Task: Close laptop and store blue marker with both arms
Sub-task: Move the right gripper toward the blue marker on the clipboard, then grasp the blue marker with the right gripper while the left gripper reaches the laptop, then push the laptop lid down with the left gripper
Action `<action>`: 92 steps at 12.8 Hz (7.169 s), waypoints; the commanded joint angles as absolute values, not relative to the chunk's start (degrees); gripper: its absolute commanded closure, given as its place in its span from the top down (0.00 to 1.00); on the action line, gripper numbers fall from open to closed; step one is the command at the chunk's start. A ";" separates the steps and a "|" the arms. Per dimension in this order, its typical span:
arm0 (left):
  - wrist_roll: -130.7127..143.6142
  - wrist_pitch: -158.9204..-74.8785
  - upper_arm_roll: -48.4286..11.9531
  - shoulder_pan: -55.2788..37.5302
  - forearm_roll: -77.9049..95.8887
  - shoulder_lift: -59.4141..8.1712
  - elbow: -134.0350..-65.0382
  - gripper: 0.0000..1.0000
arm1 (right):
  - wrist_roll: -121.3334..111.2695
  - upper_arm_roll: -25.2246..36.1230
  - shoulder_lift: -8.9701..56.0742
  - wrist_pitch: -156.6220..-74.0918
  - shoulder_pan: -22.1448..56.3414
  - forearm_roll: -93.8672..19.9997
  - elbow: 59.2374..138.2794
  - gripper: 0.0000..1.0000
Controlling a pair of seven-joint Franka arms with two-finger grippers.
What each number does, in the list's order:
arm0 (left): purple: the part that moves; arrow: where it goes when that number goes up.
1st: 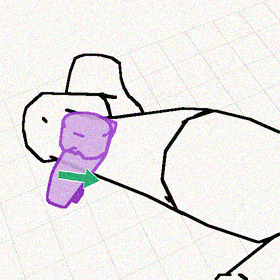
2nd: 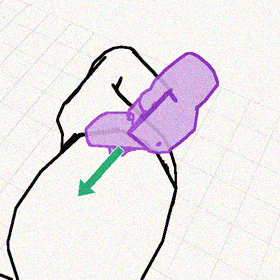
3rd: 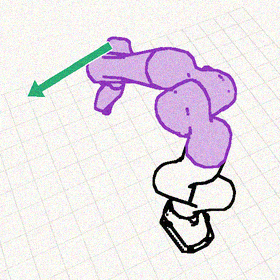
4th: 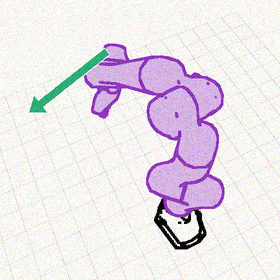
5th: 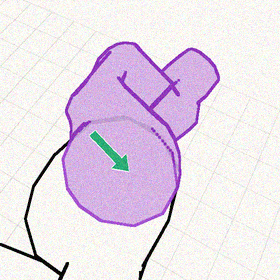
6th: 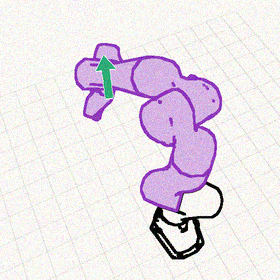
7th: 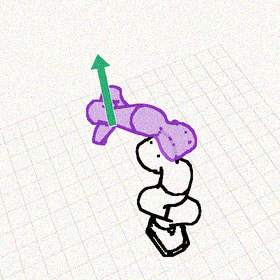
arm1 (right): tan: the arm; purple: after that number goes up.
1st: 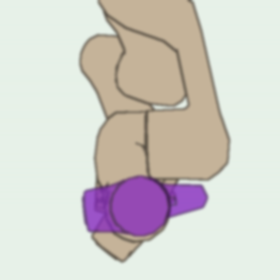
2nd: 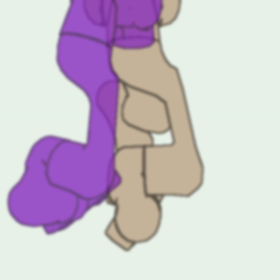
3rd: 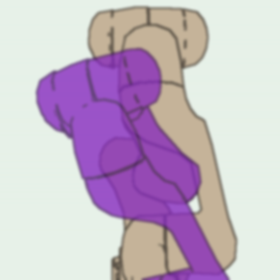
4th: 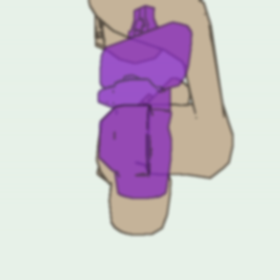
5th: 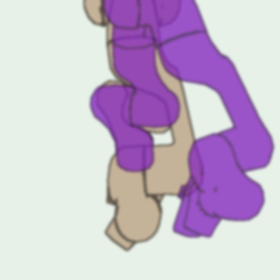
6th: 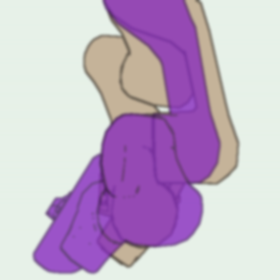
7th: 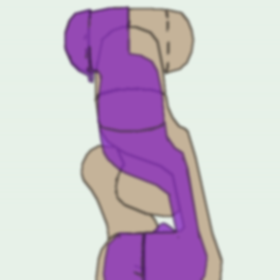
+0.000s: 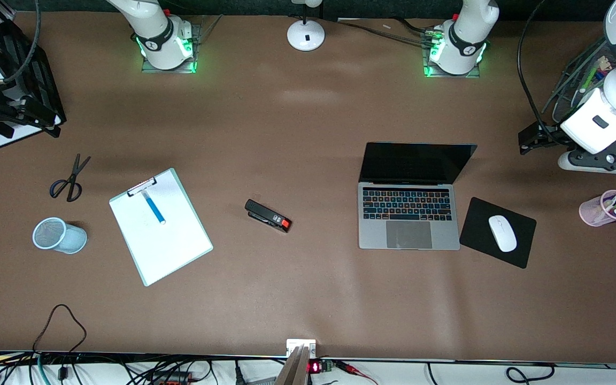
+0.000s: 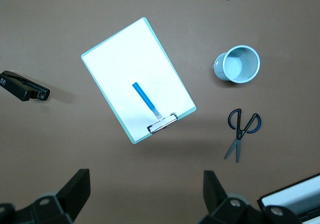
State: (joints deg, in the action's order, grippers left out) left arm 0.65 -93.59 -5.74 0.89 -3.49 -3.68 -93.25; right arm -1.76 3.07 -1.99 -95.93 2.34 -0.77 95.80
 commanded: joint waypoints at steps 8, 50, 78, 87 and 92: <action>-0.70 -92.37 -5.71 0.97 -3.25 -4.48 -91.41 1.00 | -1.49 2.81 -1.23 -94.92 1.93 -0.79 94.83 1.00; 11.69 -106.31 -21.87 1.32 8.44 10.19 -128.30 0.00 | -43.24 -0.61 30.49 -138.68 5.80 -1.67 106.70 0.60; 10.72 -143.79 -23.12 5.36 -1.75 -14.49 -118.84 0.00 | -44.47 -0.62 35.51 -142.47 5.54 -1.76 106.61 0.45; 10.81 -153.98 -22.94 5.27 -2.72 -25.56 -113.21 0.00 | -44.47 -0.62 35.95 -142.91 5.54 -1.67 106.61 0.36; 10.81 -153.98 -22.85 5.01 -4.12 -29.52 -110.58 0.00 | -44.47 -0.62 35.86 -142.91 5.54 -1.67 106.52 0.18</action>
